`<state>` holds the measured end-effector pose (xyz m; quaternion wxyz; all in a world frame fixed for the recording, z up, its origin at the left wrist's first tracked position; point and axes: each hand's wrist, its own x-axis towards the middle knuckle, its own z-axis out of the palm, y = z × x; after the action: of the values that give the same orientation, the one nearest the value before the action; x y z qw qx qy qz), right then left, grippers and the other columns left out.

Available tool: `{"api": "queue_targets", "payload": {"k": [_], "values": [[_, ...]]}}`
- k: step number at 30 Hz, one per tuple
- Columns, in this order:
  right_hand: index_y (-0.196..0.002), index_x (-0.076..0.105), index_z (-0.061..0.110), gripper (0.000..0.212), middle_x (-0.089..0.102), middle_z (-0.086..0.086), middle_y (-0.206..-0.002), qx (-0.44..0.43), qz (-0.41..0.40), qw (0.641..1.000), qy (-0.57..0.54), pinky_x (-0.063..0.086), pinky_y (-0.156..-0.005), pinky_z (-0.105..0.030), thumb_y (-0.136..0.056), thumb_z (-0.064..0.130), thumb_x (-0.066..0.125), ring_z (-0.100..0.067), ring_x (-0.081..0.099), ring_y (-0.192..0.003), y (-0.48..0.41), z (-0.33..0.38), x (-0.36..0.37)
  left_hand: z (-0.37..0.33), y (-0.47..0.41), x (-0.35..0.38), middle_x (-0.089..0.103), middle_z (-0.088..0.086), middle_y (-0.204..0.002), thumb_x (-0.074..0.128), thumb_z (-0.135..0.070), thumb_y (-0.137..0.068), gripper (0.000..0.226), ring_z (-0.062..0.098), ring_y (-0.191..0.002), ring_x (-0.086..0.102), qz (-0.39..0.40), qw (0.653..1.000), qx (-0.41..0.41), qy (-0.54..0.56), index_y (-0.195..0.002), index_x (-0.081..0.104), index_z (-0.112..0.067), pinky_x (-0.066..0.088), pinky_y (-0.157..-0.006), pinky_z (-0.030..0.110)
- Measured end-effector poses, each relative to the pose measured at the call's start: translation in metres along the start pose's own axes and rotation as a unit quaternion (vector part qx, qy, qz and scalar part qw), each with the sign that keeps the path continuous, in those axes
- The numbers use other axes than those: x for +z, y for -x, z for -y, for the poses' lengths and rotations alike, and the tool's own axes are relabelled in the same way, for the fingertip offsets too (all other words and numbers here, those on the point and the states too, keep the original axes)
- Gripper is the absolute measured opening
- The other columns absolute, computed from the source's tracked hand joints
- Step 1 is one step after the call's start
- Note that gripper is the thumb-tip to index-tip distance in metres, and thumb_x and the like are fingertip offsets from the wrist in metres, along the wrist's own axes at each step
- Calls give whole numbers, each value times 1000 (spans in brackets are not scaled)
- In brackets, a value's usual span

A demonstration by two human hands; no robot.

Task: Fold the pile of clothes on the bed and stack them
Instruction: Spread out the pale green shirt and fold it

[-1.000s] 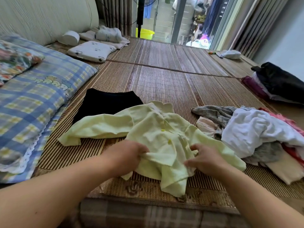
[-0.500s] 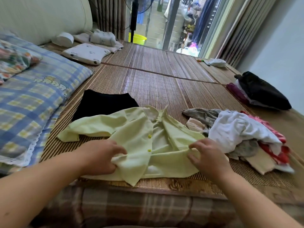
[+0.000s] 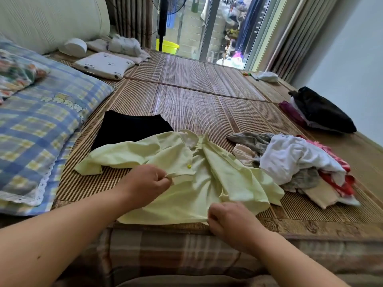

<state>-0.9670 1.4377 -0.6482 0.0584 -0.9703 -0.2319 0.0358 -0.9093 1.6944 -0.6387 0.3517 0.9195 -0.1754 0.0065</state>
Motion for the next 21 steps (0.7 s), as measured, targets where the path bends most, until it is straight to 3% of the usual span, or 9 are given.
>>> {"api": "queue_targets", "payload": {"k": [4, 6, 8, 10, 12, 15, 17, 19, 21], "values": [[-75, 62, 27, 19, 63, 13, -71, 74, 144, 972, -172, 45, -62, -21, -80, 45, 60, -3, 57, -66, 13, -2, -17, -17, 5, 13, 53, -21, -51, 53, -47, -89, 32, 0, -47, 46, 216, 975, 30, -50, -61, 62, -35, 35, -51, 20], [-78, 67, 28, 21, 67, 12, -74, 162, 50, 956, -240, 52, -65, -24, -79, 49, 66, -1, 59, -65, 13, -14, -20, -22, 7, 21, 58, -30, -66, 54, -55, -87, 21, -8, -64, 56, 286, 951, 36, -107, -86, 71, -43, 41, -60, 17], [-105, 64, 31, 33, 64, 8, -103, 272, -108, 941, -169, 53, -80, -32, -79, 51, 68, -7, 60, -91, 9, -34, -20, -24, 4, 27, 58, -26, -83, 55, -60, -85, 33, -5, -78, 56, 238, 957, 61, -152, -102, 71, -35, 47, -70, 18], [-138, 41, 28, 72, 42, -4, -134, 371, -95, 919, -95, 42, -98, -41, -77, 56, 68, -24, 43, -124, 7, -54, -18, -27, -3, 32, 54, -22, -101, 55, -62, -85, 37, -3, -92, 53, 164, 966, 93, -175, -109, 67, -36, 45, -80, 18], [-142, 35, 23, 74, 38, -9, -139, 420, -45, 902, -92, 39, -100, -43, -80, 51, 65, -31, 39, -127, 4, -71, -10, -23, -9, 39, 50, -17, -127, 53, -65, -84, 48, 5, -118, 46, 148, 965, 97, -192, -124, 57, -40, 39, -97, 24], [-95, 60, 16, 13, 63, -11, -101, 422, -133, 887, -134, 40, -70, -34, -89, 25, 53, -31, 57, -95, 0, -83, -8, -13, -14, 48, 20, -14, -157, 47, -74, -79, 73, 13, -145, 16, 216, 944, 36, -248, -144, 29, -47, 19, -115, 41], [-67, 52, 18, 24, 62, -8, -76, 401, -212, 880, -139, 29, -61, -34, -91, 20, 53, -30, 56, -76, 2, -86, -12, -8, -16, 53, 18, -16, -157, 46, -77, -77, 75, 14, -146, 13, 219, 942, 16, -254, -144, 27, -49, 18, -115, 47], [-58, 52, 22, 32, 57, 5, -59, 320, -288, 884, -185, 30, -56, -32, -89, 19, 59, -20, 54, -62, 8, -78, -21, -6, -20, 55, 36, -16, -147, 48, -75, -77, 65, 13, -137, 32, 180, 955, 9, -235, -135, 42, -46, 30, -110, 45], [-58, 57, 36, 34, 64, 19, -65, 186, -276, 910, -249, 40, -58, -19, -86, 18, 65, -5, 59, -63, 14, -59, -31, -8, -24, 54, 49, -16, -131, 51, -71, -78, 51, 11, -121, 45, 157, 962, 5, -225, -121, 54, -44, 40, -102, 40]]}}
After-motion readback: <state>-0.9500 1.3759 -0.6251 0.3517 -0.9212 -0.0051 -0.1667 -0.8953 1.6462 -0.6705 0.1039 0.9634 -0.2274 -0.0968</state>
